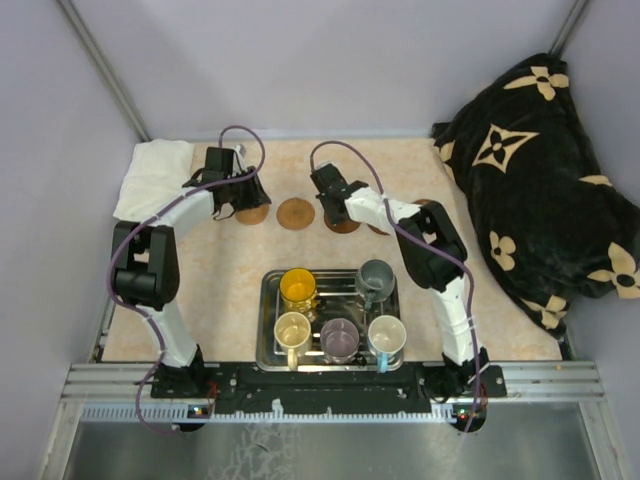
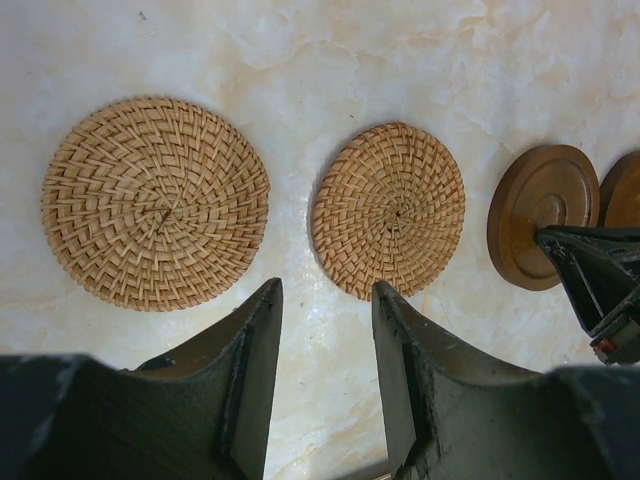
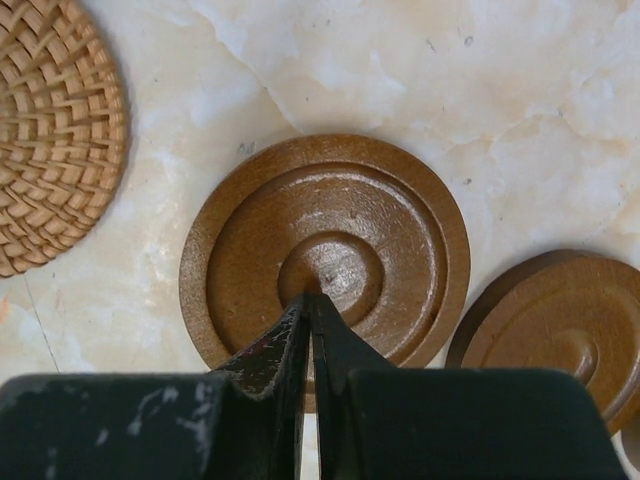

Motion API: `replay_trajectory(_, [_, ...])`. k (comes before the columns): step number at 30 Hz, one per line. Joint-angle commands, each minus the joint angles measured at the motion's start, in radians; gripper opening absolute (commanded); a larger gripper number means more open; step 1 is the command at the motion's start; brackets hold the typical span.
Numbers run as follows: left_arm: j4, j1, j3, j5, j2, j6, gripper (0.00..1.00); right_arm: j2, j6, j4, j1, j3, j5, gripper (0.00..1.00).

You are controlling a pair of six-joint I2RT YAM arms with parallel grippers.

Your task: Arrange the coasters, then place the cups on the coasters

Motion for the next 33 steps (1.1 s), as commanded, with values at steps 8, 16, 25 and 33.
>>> replay_trajectory(8, [0.017,-0.003,0.000,-0.005,0.016,0.010,0.48,-0.237,0.045,0.030,-0.103,-0.095,0.054,0.07])
replay_trajectory(16, [0.018,-0.003,0.011,0.000,0.020,0.008,0.48,-0.328,0.016,0.045,-0.176,-0.197,0.094,0.08])
replay_trajectory(25, [0.092,-0.034,-0.022,0.143,-0.021,0.081,0.44,-0.316,0.050,0.094,-0.242,-0.317,-0.028,0.07])
replay_trajectory(33, [0.054,-0.181,0.011,0.256,-0.009,0.276,0.44,-0.346,0.066,0.085,-0.242,-0.359,-0.010,0.06])
